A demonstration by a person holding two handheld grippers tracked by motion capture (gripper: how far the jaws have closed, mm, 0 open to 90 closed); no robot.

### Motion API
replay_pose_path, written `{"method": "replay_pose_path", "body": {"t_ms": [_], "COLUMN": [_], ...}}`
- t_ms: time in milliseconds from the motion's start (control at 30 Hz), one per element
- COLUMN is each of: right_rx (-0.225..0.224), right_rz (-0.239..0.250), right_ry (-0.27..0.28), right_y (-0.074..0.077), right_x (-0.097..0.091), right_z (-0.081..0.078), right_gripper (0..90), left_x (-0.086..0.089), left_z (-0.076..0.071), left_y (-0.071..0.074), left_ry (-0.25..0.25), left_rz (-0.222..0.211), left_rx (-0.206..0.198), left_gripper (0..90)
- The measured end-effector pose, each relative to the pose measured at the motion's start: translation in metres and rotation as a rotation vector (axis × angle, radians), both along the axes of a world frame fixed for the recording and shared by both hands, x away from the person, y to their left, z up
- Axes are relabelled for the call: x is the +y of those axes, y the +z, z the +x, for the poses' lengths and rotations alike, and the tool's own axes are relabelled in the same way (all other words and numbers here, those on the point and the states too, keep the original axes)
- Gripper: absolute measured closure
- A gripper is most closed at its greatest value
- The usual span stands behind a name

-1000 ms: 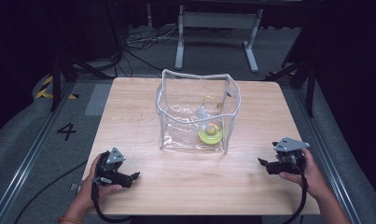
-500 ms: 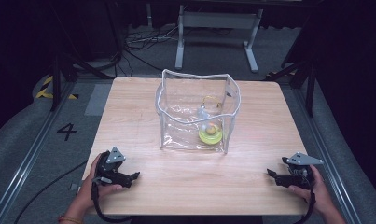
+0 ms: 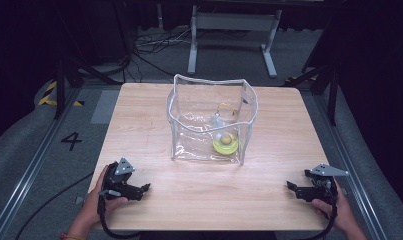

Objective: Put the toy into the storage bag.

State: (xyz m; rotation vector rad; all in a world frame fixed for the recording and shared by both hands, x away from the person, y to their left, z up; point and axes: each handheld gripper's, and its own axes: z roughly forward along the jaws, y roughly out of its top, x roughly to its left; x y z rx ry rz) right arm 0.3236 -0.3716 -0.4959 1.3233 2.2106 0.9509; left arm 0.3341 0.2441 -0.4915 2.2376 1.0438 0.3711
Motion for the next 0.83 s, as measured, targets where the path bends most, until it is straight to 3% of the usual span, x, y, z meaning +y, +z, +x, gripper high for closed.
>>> {"method": "replay_pose_path", "body": {"t_ms": [833], "right_rx": [0.000], "right_rz": [-0.002], "right_ry": [0.000], "right_y": [-0.0001], "right_x": [0.0000], "right_z": [0.0006], "right_gripper": [10.7], "left_x": [-0.0003], "left_z": [0.0001], "left_y": [-0.0001], "left_ry": [0.004], "left_rz": [-0.004], "left_rx": [0.002], "left_gripper": [0.2]}}
